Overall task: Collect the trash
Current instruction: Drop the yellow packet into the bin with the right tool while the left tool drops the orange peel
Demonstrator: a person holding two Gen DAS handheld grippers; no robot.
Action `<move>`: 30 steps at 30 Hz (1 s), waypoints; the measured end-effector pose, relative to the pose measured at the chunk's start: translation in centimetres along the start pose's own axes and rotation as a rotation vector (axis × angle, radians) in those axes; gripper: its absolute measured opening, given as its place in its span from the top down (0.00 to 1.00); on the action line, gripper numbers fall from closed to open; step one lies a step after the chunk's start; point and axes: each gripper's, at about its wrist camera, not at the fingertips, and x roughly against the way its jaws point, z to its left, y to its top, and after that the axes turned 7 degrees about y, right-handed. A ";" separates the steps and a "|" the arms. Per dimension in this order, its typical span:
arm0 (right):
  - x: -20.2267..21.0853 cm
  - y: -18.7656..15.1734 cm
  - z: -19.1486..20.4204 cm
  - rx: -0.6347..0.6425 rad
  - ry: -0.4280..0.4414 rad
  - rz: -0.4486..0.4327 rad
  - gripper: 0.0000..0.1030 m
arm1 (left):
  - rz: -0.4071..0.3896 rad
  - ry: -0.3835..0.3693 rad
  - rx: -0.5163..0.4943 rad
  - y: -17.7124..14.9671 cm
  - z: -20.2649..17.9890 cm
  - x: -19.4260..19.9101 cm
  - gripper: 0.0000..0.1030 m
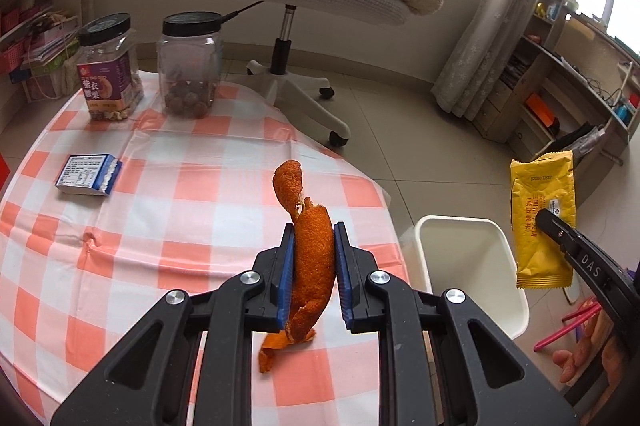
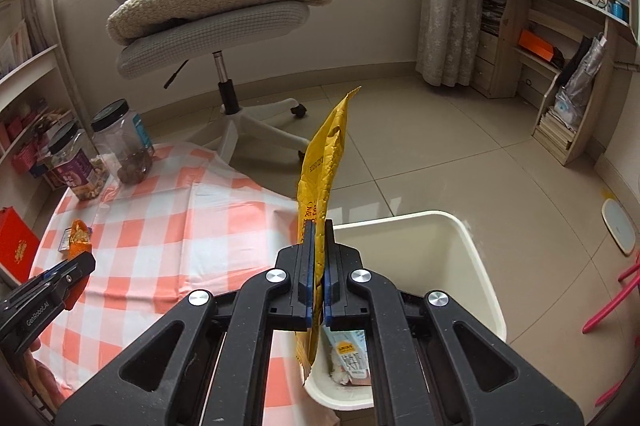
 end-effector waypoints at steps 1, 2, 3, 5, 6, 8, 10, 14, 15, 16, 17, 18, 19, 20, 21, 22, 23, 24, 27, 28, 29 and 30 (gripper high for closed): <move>0.1 0.0 -0.7 -0.008 -0.020 -0.003 0.97 | 0.007 -0.012 -0.010 0.0 -0.9 -0.2 0.81; 0.2 0.0 -1.5 -0.015 -0.040 -0.007 0.95 | 0.012 -0.026 -0.024 0.0 -1.9 -0.4 0.81; 0.3 0.1 -2.2 -0.022 -0.061 -0.012 0.94 | 0.014 -0.038 -0.041 0.0 -3.0 -0.5 0.81; 0.6 0.2 -3.7 -0.042 -0.100 -0.024 0.68 | 0.012 -0.058 -0.079 0.0 -5.2 -0.8 0.82; 0.8 0.3 -4.6 -0.059 -0.117 -0.032 0.58 | 0.013 -0.069 -0.089 -0.1 -6.2 -0.9 0.82; 1.3 0.3 -6.3 -0.095 -0.150 -0.051 0.50 | 0.027 -0.100 -0.095 0.0 -8.2 -1.4 0.82; 1.7 0.3 -7.9 -0.125 -0.180 -0.058 0.47 | 0.041 -0.127 -0.106 -0.2 -10.1 -1.8 0.81; 2.7 0.2 -10.7 -0.184 -0.241 -0.082 0.31 | 0.053 -0.154 -0.147 -0.6 -13.7 -2.4 0.81; 3.0 0.2 -11.3 -0.194 -0.259 -0.091 0.29 | 0.057 -0.160 -0.155 -0.7 -14.4 -2.5 0.81; 3.3 0.2 -11.8 -0.205 -0.278 -0.101 0.25 | 0.062 -0.165 -0.162 -0.8 -15.2 -2.6 0.81; 3.6 0.2 -12.2 -0.214 -0.295 -0.109 0.23 | 0.068 -0.171 -0.169 -0.9 -15.8 -2.8 0.81; 3.9 0.2 -12.7 -0.222 -0.312 -0.117 0.21 | 0.073 -0.176 -0.176 -1.0 -16.5 -2.9 0.81; 4.2 0.2 -13.1 -0.228 -0.328 -0.125 0.14 | 0.077 -0.180 -0.183 -1.0 -17.1 -3.0 0.81; 4.5 0.1 -13.4 -0.232 -0.344 -0.136 0.11 | 0.079 -0.183 -0.190 -1.1 -17.7 -3.1 0.81; 4.8 0.1 -13.7 -0.235 -0.361 -0.144 0.11 | 0.081 -0.186 -0.198 -1.3 -18.3 -3.2 0.81; 5.0 0.1 -14.0 -0.237 -0.377 -0.150 0.10 | 0.084 -0.190 -0.205 -1.4 -18.7 -3.2 0.81; 5.2 0.0 -14.4 -0.239 -0.388 -0.153 0.08 | 0.089 -0.195 -0.213 -1.5 -19.2 -3.3 0.81; 5.3 0.0 -14.7 -0.246 -0.399 -0.155 0.08 | 0.094 -0.201 -0.220 -1.6 -19.7 -3.3 0.81; 5.7 -0.4 -15.9 -0.281 -0.413 -0.151 0.07 | 0.109 -0.209 -0.242 -1.9 -20.9 -3.5 0.79; 5.7 -0.4 -16.2 -0.291 -0.417 -0.148 0.07 | 0.115 -0.213 -0.249 -2.0 -21.2 -3.5 0.76; 5.9 -0.5 -16.4 -0.301 -0.420 -0.146 0.07 | 0.118 -0.215 -0.256 -2.1 -21.5 -3.5 0.67; 5.9 -0.6 -16.6 -0.309 -0.419 -0.144 0.07 | 0.118 -0.213 -0.262 -2.3 -21.6 -3.5 0.55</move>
